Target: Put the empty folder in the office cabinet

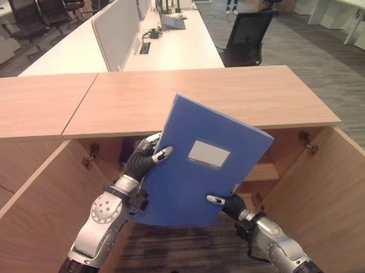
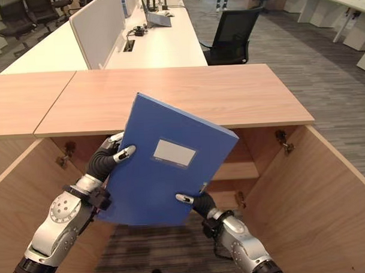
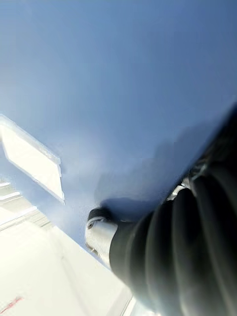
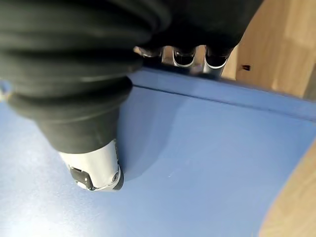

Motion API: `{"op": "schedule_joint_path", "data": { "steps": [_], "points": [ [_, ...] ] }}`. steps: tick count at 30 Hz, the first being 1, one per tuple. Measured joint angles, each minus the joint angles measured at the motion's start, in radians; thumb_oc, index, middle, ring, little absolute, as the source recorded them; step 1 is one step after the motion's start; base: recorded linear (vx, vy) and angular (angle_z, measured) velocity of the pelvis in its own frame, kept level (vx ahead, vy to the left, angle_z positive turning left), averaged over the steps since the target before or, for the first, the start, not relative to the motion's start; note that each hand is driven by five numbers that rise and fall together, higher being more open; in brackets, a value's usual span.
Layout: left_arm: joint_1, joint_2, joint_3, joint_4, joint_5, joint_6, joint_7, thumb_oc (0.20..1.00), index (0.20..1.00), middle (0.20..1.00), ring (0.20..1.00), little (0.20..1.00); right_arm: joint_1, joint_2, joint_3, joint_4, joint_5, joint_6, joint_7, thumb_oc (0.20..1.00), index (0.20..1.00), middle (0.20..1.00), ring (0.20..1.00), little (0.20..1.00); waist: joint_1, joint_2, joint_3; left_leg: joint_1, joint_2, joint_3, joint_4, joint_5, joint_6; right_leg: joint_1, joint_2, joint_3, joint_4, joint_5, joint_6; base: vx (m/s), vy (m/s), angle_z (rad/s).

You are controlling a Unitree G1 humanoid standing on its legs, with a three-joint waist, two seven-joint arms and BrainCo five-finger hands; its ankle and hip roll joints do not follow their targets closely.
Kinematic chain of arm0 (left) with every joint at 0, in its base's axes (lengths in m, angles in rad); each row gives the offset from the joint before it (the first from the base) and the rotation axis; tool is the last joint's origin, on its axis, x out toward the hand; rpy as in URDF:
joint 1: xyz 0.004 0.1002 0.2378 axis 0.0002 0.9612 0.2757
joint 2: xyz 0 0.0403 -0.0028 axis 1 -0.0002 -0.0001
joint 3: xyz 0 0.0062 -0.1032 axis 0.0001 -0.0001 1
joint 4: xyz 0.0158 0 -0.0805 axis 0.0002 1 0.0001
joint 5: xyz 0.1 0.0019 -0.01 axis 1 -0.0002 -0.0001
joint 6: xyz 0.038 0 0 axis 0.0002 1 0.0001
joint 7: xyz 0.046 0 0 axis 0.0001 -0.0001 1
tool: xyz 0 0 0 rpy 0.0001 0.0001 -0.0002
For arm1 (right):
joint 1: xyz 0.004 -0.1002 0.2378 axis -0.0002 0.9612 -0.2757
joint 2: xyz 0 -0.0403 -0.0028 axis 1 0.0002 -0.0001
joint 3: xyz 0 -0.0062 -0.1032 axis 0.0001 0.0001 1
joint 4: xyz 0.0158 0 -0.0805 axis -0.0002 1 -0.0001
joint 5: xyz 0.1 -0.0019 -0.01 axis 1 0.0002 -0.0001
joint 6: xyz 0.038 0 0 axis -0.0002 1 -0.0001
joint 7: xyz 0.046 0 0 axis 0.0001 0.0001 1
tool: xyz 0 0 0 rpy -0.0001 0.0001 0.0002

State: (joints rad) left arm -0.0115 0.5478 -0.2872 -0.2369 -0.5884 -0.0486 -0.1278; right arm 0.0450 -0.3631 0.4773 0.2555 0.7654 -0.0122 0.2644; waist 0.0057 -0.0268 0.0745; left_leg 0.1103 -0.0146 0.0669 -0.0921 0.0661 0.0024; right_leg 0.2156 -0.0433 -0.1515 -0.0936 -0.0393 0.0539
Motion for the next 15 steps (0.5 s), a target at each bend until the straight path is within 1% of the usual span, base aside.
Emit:
{"op": "schedule_joint_path", "data": {
  "steps": [1,2,3,4,5,6,10,12,15],
  "points": [
    [-0.003,0.008,-0.012,0.013,-0.034,0.008,-0.013,1.000,1.000,1.000,1.000,1.000,0.002,-0.003,0.000,0.011,0.002,-0.002,0.003,0.200,0.200,0.200,0.200,0.200,-0.002,0.000,0.000,0.000,0.000,0.001,0.000,0.000,0.000,0.000,0.000,0.001,0.000,0.000,0.000,0.00,0.000,0.00],
    [-0.015,0.043,-0.054,0.043,-0.083,0.021,-0.027,1.000,1.000,1.000,1.000,1.000,0.007,-0.007,-0.004,0.027,-0.002,0.000,0.001,0.200,0.200,0.200,0.200,0.200,-0.001,0.002,-0.001,0.000,0.000,0.001,0.000,0.000,0.000,0.000,0.000,0.001,0.000,0.000,0.000,0.00,0.000,0.00],
    [-0.018,0.064,-0.071,0.064,-0.107,0.037,-0.051,1.000,1.000,1.000,1.000,1.000,0.010,-0.013,-0.004,0.035,-0.004,0.002,-0.003,0.200,0.200,0.200,0.200,0.200,-0.002,0.004,-0.002,0.000,0.000,0.002,0.000,0.000,0.000,0.000,0.000,0.001,0.000,0.000,0.000,0.00,0.000,0.00],
    [-0.021,0.162,-0.126,0.080,-0.165,0.089,-0.084,1.000,1.000,1.000,1.000,1.000,0.019,-0.021,-0.015,0.071,-0.025,0.007,-0.003,0.200,0.200,0.200,0.200,0.200,-0.006,0.007,-0.004,0.001,0.001,0.003,0.000,0.000,0.000,0.000,0.000,0.002,0.000,0.000,0.000,0.00,0.000,0.00],
    [-0.016,0.225,-0.163,0.080,-0.196,0.126,-0.109,1.000,1.000,1.000,1.000,1.000,0.028,-0.026,-0.022,0.078,-0.049,0.019,-0.006,0.200,0.200,0.200,0.200,0.200,-0.011,0.012,-0.005,0.001,0.001,0.003,0.000,0.000,0.000,0.000,0.000,0.002,0.000,0.000,0.000,0.00,0.000,0.00],
    [-0.004,0.271,-0.191,0.086,-0.221,0.157,-0.133,1.000,1.000,1.000,1.000,1.000,0.037,-0.042,-0.020,0.098,-0.080,0.024,-0.002,0.200,0.200,0.200,0.200,0.200,-0.021,0.017,-0.007,0.001,0.001,0.003,0.000,0.000,0.000,0.000,0.000,0.002,0.000,0.000,0.000,0.00,0.000,0.00],
    [0.038,0.281,-0.203,0.131,-0.228,0.187,-0.173,1.000,1.000,1.000,1.000,1.000,0.079,-0.042,-0.041,0.103,-0.102,0.026,0.006,0.200,0.200,0.200,0.200,0.200,-0.025,0.024,-0.013,0.002,0.002,0.003,0.000,0.000,0.000,0.001,0.001,0.002,0.000,0.000,0.000,0.00,0.000,0.00],
    [0.061,0.279,-0.204,0.139,-0.228,0.202,-0.175,1.000,1.000,1.000,1.000,1.000,0.089,-0.038,-0.055,0.115,-0.109,0.025,0.006,0.200,0.200,0.200,0.200,0.200,-0.027,0.025,-0.013,0.002,0.002,0.003,-0.001,0.001,-0.001,0.001,0.001,0.002,0.000,0.000,0.000,0.00,0.000,0.00],
    [0.121,0.282,-0.192,0.181,-0.206,0.208,-0.193,1.000,1.000,1.000,1.000,1.000,0.108,-0.022,-0.103,0.186,-0.119,0.030,0.006,0.200,0.200,0.200,0.200,0.200,-0.027,0.023,-0.021,0.002,0.002,0.003,-0.006,0.001,-0.002,0.001,0.001,0.002,0.000,-0.001,0.000,0.00,-0.022,0.00]
  ]
}}
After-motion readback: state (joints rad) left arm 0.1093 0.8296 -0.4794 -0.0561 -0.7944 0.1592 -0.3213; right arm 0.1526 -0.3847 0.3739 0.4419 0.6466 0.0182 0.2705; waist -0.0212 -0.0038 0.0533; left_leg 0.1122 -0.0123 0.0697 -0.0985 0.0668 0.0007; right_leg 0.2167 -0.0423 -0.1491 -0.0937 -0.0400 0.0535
